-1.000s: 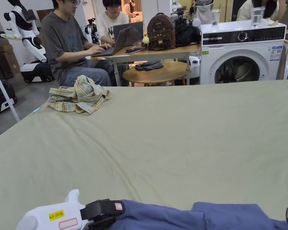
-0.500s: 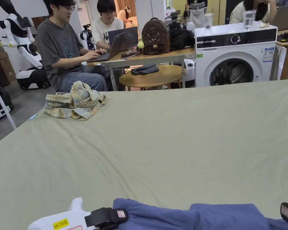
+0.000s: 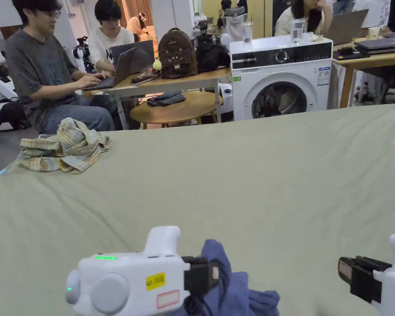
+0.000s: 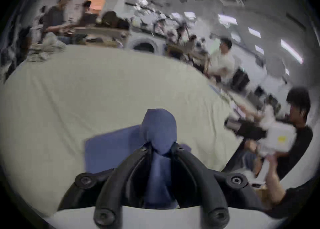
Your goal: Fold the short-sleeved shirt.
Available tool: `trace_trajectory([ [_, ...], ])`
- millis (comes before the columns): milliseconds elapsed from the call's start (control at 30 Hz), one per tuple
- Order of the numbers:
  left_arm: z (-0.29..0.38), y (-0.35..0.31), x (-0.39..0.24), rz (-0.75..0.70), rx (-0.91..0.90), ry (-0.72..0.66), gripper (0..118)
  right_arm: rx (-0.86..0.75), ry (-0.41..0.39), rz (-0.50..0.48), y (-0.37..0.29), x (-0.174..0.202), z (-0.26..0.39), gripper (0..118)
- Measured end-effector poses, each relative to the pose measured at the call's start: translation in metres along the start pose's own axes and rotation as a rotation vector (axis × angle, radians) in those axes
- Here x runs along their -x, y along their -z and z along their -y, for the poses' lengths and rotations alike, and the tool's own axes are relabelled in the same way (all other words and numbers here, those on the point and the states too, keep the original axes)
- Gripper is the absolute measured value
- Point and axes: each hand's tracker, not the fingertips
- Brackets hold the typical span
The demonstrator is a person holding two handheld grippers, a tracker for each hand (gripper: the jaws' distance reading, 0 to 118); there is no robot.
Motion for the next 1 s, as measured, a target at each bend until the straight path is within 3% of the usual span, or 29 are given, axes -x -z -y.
trace_trajectory([
  [100,0.016,0.043,-0.001,0.120,0.043,-0.044,49,-0.003,-0.020,0.018,-0.008,-0.002,0.002,0],
  [167,0.012,0.034,0.000,0.264,-0.026,-0.114,50,-0.002,-0.032,0.030,-0.010,-0.005,0.003,0],
  [267,-0.002,0.001,0.010,0.356,-0.144,-0.167,50,-0.002,-0.028,0.034,-0.010,-0.009,0.003,0],
  [300,-0.007,-0.010,0.017,0.346,-0.188,-0.172,41,-0.001,-0.016,0.030,-0.009,-0.011,0.003,0],
  [333,-0.008,-0.014,0.022,0.309,-0.196,-0.171,22,-0.001,-0.006,0.024,-0.009,-0.012,0.003,0],
  [433,0.002,0.003,0.027,0.176,-0.112,-0.165,1,-0.006,0.019,0.010,-0.008,-0.013,0.005,0],
  [567,0.037,0.074,0.038,0.248,0.145,-0.253,0,0.013,0.027,0.007,-0.005,-0.010,0.012,0],
  [633,0.054,0.096,0.033,0.212,0.189,-0.224,0,0.036,0.013,0.002,-0.004,-0.007,0.017,0],
  [833,0.045,0.075,0.026,0.218,0.111,-0.219,0,0.100,-0.018,-0.026,0.008,0.009,0.030,0],
  [867,0.041,0.064,0.029,0.230,0.079,-0.218,4,0.114,-0.021,-0.038,0.011,0.013,0.031,0],
  [900,0.038,0.054,0.031,0.245,0.038,-0.210,29,0.123,-0.024,-0.048,0.014,0.017,0.032,0],
  [933,0.032,0.041,0.034,0.244,-0.001,-0.188,44,0.139,-0.033,-0.071,0.018,0.023,0.032,0],
  [1000,0.023,0.014,0.043,0.164,-0.057,-0.130,60,0.182,-0.071,-0.113,0.030,0.038,0.032,0],
])
